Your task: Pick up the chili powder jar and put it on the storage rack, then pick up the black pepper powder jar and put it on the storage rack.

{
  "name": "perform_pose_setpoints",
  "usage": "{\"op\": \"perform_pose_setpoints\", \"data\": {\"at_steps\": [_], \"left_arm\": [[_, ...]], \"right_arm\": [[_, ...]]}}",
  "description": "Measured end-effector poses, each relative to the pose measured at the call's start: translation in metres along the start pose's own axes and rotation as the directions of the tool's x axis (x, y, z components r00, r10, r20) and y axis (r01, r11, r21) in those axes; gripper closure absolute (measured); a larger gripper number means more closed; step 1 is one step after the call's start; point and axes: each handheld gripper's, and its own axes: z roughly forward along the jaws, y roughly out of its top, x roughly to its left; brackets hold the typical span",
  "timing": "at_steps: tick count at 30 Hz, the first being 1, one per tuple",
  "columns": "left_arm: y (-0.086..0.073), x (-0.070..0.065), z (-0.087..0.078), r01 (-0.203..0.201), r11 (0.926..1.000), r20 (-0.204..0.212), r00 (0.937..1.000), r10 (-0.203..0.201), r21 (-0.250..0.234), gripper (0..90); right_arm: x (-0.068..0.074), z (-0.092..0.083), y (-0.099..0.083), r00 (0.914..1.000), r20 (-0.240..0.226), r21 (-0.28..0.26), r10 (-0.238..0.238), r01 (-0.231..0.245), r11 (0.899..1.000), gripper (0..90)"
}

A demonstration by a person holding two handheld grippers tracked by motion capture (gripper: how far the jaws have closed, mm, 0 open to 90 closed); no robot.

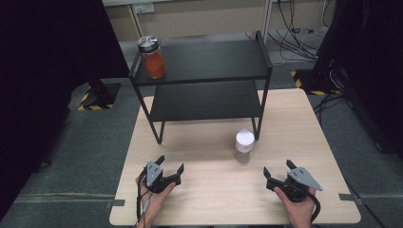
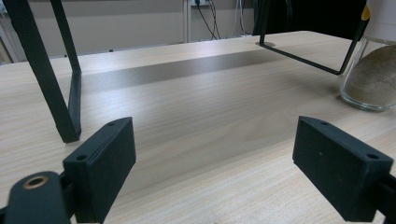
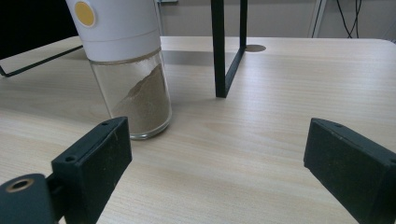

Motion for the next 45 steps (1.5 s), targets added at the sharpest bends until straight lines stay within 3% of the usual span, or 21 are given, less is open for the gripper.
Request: {"op": "perform_pose_setpoints", "data": {"at_steps": [24, 30, 38, 45], "left_arm": [[0.000, 0.001, 0.000, -0.009, 1.0000, 0.011, 0.9999, 0.009, -0.002, 12.9], [-0.001, 0.000, 0.000, -0.013, 0.9999, 0.013, 0.9998, 0.013, -0.003, 12.9], [0.000, 0.001, 0.000, -0.013, 0.9999, 0.015, 0.9998, 0.013, 0.001, 12.9], [0.000, 0.000, 0.000, -0.015, 0.9999, 0.019, 0.9997, 0.015, 0.000, 12.9]], "right_arm": [[-0.004, 0.001, 0.001, 0.9999, -0.014, -0.003, 0.004, -0.004, 1.000, 7.7], [-0.001, 0.000, 0.010, 0.9989, -0.044, -0.049, 0.018, -0.020, 0.999, 7.8], [0.009, 0.014, 0.027, 0.9935, -0.113, -0.091, 0.003, -0.014, 0.996, 8.1], [0.023, 0.036, 0.034, 0.9900, -0.138, -0.072, -0.031, 0.021, 0.997, 8.7]]}}
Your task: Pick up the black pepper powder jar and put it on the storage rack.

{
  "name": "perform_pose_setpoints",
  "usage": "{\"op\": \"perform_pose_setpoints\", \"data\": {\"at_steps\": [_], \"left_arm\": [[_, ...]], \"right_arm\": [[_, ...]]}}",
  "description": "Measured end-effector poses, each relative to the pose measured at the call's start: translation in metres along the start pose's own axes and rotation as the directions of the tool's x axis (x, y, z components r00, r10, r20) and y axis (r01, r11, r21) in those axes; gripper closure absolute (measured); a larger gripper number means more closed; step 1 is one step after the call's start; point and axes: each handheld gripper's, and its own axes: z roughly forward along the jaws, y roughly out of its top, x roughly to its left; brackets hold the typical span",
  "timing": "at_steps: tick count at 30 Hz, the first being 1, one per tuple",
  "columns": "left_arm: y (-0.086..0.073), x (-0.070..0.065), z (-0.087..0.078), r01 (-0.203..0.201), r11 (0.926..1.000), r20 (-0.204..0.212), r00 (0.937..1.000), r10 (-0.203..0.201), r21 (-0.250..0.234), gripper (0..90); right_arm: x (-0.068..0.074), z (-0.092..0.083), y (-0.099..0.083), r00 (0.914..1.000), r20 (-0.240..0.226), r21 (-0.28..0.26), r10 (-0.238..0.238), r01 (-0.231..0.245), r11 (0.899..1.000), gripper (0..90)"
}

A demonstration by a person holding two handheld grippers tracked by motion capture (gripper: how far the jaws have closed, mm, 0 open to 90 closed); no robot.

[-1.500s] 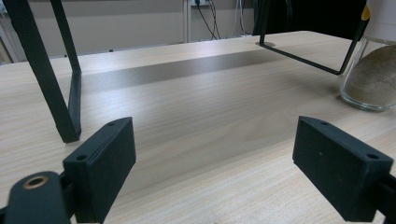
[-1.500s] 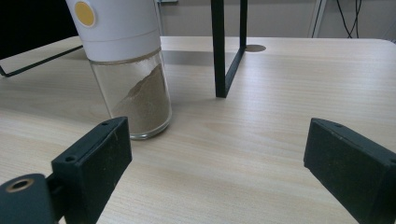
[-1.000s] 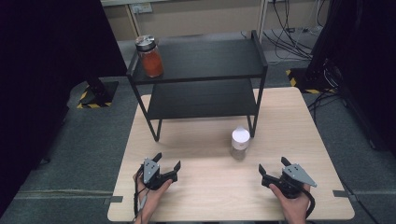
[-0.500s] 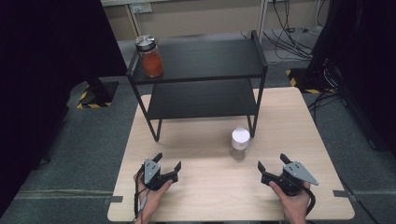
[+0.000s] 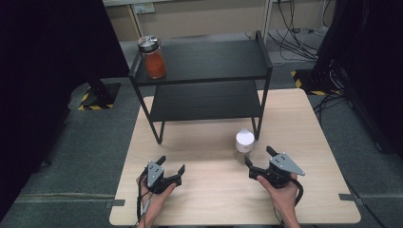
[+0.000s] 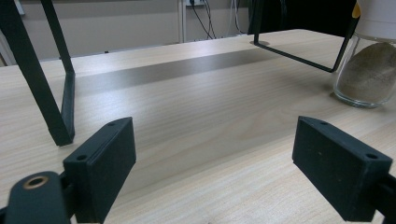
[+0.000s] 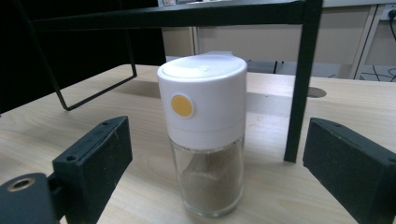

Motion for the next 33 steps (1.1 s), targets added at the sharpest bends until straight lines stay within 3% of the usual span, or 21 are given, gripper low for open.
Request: {"op": "perform_pose_setpoints", "data": {"at_steps": [6, 14, 33], "left_arm": [[0.000, 0.001, 0.000, 0.003, 1.0000, 0.001, 1.0000, -0.003, 0.002, 12.9], [0.001, 0.001, 0.000, 0.003, 1.0000, 0.002, 1.0000, -0.003, 0.004, 12.9], [0.001, 0.001, 0.001, 0.007, 1.0000, 0.007, 1.0000, -0.007, 0.007, 13.0]], "right_arm": [[0.007, 0.020, 0.008, 0.9995, 0.015, 0.015, -0.027, 0.026, 1.000, 12.1], [0.012, 0.041, 0.013, 0.9989, 0.041, 0.035, -0.022, 0.021, 0.999, 17.2], [0.023, 0.057, 0.011, 0.9972, 0.069, 0.021, -0.028, 0.027, 0.999, 29.9]]}}
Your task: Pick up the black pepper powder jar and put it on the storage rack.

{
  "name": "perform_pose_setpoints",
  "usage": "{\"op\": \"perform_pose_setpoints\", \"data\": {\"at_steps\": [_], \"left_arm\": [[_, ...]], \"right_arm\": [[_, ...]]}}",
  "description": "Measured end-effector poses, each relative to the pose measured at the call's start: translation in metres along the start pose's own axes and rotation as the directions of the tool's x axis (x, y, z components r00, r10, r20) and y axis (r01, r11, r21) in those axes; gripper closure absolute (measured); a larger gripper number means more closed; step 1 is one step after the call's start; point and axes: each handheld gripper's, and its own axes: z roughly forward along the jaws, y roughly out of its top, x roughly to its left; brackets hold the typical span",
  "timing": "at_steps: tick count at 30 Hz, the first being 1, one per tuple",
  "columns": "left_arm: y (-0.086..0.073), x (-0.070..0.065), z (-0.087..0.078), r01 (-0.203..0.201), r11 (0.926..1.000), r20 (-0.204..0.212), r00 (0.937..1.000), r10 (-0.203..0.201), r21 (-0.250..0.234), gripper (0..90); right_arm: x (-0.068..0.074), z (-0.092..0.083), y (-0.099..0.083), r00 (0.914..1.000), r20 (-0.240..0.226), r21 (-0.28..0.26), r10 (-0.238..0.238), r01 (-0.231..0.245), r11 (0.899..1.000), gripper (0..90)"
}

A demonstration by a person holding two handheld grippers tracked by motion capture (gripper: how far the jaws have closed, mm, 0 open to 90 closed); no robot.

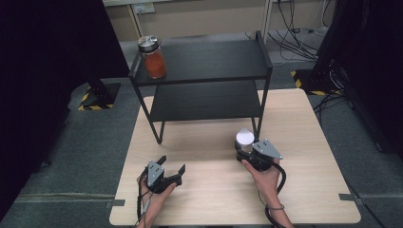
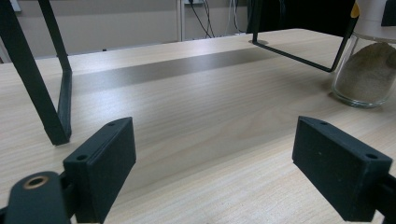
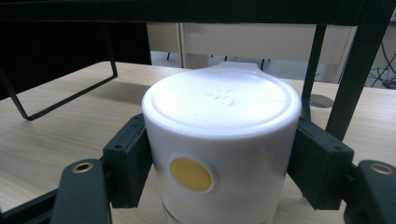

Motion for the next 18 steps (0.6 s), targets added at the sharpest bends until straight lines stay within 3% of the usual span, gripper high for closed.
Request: {"op": "perform_pose_setpoints", "data": {"at_steps": [8, 18], "left_arm": [[0.000, 0.000, 0.000, 0.002, 1.0000, 0.001, 1.0000, -0.002, 0.000, 13.0], [0.000, 0.000, 0.000, 0.001, 1.0000, 0.000, 1.0000, -0.001, -0.001, 13.0]], "right_arm": [[0.005, -0.001, 0.000, 0.9997, 0.024, -0.002, 0.008, -0.008, 1.000, 30.4], [0.007, -0.017, 0.002, 0.9991, 0.028, -0.061, 0.034, -0.032, 0.998, 30.4]]}}
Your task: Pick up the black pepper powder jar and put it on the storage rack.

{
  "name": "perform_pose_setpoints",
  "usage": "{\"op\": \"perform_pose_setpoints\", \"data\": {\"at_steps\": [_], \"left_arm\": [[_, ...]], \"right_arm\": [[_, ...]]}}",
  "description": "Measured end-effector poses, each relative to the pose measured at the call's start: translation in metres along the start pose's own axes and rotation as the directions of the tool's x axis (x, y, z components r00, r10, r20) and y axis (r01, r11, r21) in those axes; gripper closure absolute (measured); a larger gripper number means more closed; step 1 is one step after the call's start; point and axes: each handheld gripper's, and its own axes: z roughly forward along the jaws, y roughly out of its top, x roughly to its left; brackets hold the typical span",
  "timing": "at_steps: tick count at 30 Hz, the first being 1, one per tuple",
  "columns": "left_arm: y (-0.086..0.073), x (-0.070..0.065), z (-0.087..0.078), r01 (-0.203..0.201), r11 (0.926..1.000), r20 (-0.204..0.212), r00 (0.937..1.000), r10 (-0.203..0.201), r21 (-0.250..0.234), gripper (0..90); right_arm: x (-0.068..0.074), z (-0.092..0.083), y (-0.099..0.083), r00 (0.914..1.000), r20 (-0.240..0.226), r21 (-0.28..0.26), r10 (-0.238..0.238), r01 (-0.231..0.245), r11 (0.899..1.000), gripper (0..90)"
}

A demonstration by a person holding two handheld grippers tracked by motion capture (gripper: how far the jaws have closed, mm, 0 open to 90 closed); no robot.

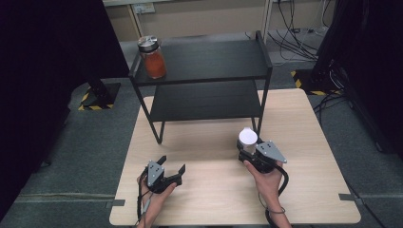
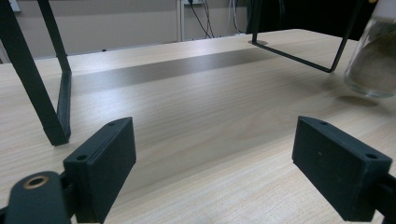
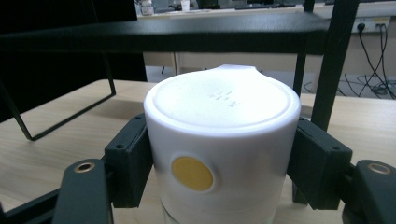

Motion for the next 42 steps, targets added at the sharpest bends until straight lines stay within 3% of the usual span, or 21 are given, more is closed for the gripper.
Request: {"op": "perform_pose_setpoints", "data": {"at_steps": [23, 42], "left_arm": [[0.000, 0.000, 0.000, 0.004, 1.0000, 0.000, 1.0000, -0.004, 0.002, 13.1], [0.000, 0.001, 0.000, 0.009, 1.0000, 0.000, 1.0000, -0.009, 0.001, 13.0]], "right_arm": [[0.002, -0.024, 0.038, 0.9999, 0.002, -0.153, -0.012, 0.012, 0.988, 30.5], [0.003, -0.027, 0.074, 0.9998, -0.002, -0.238, -0.020, 0.019, 0.971, 30.6]]}}
